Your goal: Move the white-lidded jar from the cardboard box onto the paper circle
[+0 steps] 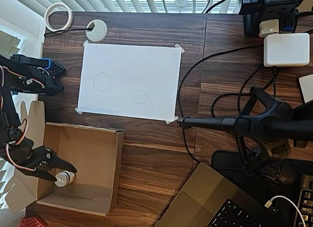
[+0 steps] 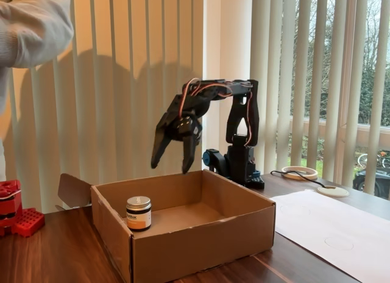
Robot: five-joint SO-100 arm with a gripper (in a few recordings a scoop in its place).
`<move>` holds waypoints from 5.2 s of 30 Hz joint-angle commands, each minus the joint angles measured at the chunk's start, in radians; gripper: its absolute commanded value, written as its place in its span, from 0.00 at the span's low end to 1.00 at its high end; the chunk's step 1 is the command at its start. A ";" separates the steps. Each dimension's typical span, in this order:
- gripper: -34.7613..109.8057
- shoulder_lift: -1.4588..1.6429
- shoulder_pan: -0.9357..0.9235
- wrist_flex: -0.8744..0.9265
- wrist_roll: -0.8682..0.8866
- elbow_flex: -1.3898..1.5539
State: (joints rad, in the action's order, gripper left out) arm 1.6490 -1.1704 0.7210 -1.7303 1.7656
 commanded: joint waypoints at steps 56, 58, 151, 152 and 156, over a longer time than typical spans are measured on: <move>0.54 -0.431 -0.199 -0.184 -0.324 -0.187; 0.54 -0.436 -0.198 -0.184 -0.327 -0.183; 0.33 0.144 0.543 -0.390 -0.018 -0.043; 0.33 0.163 0.574 -0.390 -0.018 -0.020; 0.32 0.238 0.698 -0.388 -0.005 0.091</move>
State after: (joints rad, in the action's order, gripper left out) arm 1.6843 -0.5568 0.3497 -1.7365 1.8254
